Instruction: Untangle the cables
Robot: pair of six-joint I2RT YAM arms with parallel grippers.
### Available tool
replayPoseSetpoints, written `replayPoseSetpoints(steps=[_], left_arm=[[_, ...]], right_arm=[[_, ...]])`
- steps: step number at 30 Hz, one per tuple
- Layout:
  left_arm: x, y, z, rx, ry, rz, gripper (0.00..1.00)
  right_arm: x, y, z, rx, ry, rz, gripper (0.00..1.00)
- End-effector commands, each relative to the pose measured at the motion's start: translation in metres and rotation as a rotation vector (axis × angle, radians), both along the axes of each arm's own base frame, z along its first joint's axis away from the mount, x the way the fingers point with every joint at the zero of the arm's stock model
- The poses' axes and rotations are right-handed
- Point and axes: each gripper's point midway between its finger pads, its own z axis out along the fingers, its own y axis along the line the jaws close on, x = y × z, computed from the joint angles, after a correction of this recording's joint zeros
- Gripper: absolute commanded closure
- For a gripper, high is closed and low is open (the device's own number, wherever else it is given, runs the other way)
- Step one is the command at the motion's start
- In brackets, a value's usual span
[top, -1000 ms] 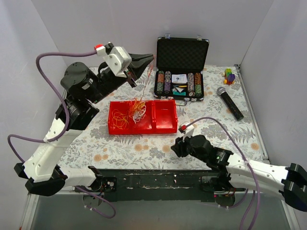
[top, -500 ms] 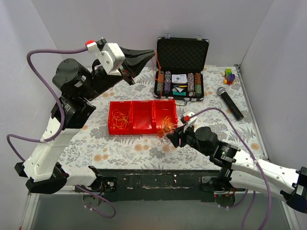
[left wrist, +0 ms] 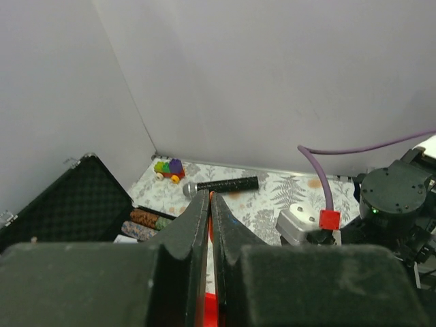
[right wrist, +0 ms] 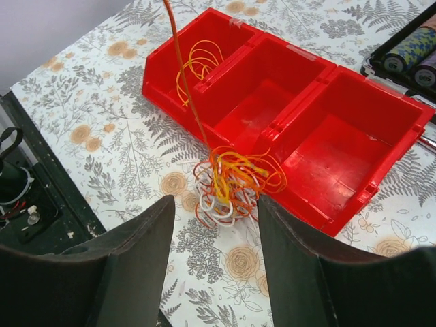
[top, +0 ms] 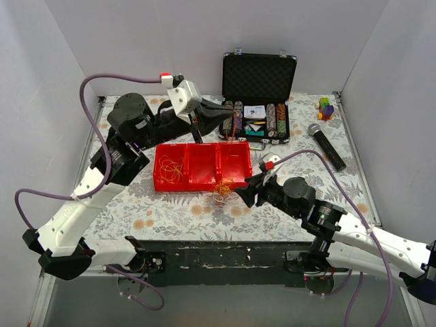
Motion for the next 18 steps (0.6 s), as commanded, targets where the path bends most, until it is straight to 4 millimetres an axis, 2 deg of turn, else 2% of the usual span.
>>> replayPoseSetpoints(steps=[1,8,18], left_arm=[[-0.009,0.003,0.002,-0.023,0.017,-0.027,0.99],[-0.007,0.001,0.009,-0.033,0.009,-0.024,0.99],[-0.010,0.000,0.014,-0.048,0.027,-0.038,1.00]], right_arm=[[-0.007,0.012,0.025,0.074,-0.040,0.068,0.39],[-0.011,0.031,0.023,0.096,-0.072,0.146,0.33],[0.025,0.048,0.025,0.084,-0.161,0.043,0.32]])
